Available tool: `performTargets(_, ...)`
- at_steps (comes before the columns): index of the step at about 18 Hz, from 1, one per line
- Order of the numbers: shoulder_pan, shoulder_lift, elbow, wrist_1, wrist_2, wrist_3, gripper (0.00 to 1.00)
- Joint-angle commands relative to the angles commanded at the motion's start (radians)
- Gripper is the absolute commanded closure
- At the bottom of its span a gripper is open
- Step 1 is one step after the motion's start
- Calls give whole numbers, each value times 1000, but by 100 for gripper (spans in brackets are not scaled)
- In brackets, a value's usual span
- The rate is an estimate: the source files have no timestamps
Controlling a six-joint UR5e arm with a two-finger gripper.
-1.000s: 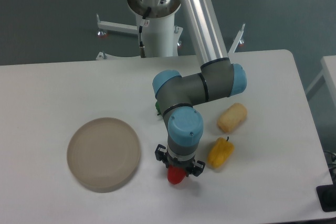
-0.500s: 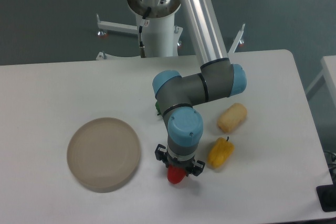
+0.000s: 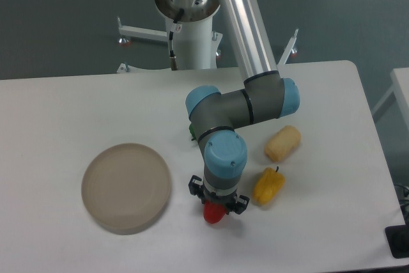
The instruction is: Place the red pepper on the table
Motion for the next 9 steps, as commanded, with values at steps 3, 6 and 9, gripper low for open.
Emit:
performTargets(3,0,0,0,0,-2,3,39)
performTargets(6,0,2,-2,0,-2,5,34)
performTargets(9,0,3,0,0,-2,8,24)
